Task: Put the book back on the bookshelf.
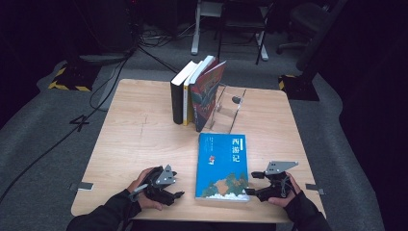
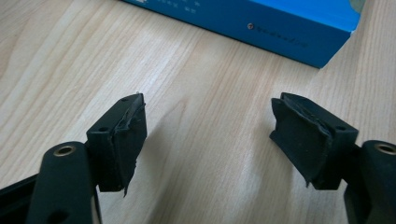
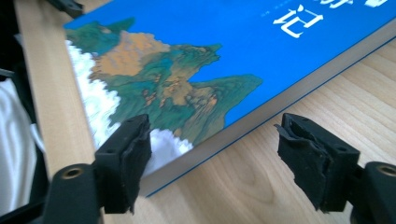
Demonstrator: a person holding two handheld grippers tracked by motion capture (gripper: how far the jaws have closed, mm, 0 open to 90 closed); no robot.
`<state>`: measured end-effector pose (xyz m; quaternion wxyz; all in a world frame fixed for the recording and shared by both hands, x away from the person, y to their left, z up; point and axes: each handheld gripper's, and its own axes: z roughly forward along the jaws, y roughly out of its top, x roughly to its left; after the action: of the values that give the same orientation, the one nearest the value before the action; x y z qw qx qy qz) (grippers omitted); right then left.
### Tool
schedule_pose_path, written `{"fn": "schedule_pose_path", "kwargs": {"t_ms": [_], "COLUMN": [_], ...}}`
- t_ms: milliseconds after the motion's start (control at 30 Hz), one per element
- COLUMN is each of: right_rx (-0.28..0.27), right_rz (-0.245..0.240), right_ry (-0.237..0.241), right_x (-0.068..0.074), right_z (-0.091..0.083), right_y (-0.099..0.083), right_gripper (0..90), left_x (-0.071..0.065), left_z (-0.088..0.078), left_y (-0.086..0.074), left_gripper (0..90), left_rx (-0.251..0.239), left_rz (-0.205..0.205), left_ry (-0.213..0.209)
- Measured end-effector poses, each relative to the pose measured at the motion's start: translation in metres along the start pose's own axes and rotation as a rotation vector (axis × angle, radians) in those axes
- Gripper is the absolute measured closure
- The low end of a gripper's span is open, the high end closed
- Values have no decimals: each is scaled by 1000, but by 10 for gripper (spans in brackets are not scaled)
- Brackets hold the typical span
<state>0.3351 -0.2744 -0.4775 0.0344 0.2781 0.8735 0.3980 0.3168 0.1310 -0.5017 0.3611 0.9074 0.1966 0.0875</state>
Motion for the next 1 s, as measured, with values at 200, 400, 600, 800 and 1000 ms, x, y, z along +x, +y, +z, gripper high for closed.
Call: {"fn": "schedule_pose_path", "kwargs": {"t_ms": [200, 400, 600, 800, 1000], "right_rx": [20, 6, 44, 74, 94], "right_rz": [20, -10, -19, -33, -61], "right_ry": [34, -25, -53, -67, -70], "right_x": [-2, -7, -10, -12, -9], "right_z": [7, -12, -7, -3, 3], "right_y": [4, -9, -12, -15, -13], "right_gripper": [216, 348, 317, 325, 326], "left_x": [4, -4, -17, -24, -30], "left_z": [4, 6, 11, 16, 22], "left_y": [0, 3, 9, 13, 20], "left_gripper": [199, 200, 190, 168, 159], "left_rx": [-6, -6, -1, -1, 4], "left_rz": [-24, -4, 13, 24, 0], "left_ry": [-13, -33, -50, -64, -39]}}
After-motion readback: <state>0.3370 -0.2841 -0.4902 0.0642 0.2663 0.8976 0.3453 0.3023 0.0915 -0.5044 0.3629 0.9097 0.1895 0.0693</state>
